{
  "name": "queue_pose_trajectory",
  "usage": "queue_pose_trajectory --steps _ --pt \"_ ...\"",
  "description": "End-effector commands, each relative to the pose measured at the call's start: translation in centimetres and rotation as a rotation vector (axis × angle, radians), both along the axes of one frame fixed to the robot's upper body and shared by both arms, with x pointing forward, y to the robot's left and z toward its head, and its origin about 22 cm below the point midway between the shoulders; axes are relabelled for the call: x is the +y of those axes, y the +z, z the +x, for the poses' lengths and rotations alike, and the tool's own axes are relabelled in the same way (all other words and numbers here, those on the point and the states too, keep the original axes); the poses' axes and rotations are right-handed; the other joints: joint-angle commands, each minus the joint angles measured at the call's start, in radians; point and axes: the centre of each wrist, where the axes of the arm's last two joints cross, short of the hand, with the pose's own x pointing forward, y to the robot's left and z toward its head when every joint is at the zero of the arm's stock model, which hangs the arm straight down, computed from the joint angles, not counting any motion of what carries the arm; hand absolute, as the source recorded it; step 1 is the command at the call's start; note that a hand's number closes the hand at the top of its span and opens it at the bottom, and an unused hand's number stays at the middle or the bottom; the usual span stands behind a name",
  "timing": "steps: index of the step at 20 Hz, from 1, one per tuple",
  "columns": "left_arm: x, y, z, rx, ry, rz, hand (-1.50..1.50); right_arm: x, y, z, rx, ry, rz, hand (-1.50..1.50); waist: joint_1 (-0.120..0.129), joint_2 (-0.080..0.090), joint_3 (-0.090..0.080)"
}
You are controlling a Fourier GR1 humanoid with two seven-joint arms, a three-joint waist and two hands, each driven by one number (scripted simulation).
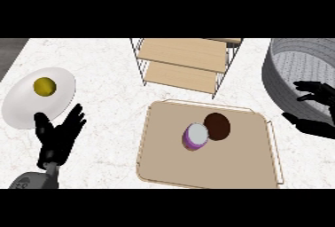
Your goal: Pick the cupcake from the tray and place it in the tiered shelf
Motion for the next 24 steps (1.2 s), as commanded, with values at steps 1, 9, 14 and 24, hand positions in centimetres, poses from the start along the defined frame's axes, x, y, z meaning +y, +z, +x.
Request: queue_pose_trajectory --steps 1,9,14,24 --pt "0.6 -1.3 -1.7 0.045 -0.009 -0.024 0.00 -0.7 -1.1 -3.6 0.082 0.113 -0.024 -1.50 -0.010 0.001 0.007" --pt "-0.8 -0.7 -1.0 0.039 -0.008 -0.024 0.00 3.8 6.7 -3.6 0.223 0.304 -0.132 -1.50 -0.011 -0.001 0.005" --pt "-1.8 -0.4 -0.7 0.039 -0.029 -0.030 0.00 9.3 10.1 -2.6 0.301 0.235 -0.242 -1.50 0.003 0.001 0.005" --pt "-0.5 0.5 0.2 0.045 -0.038 -0.031 0.00 16.4 8.3 0.6 0.411 0.042 -0.424 -1.50 0.016 0.006 0.006"
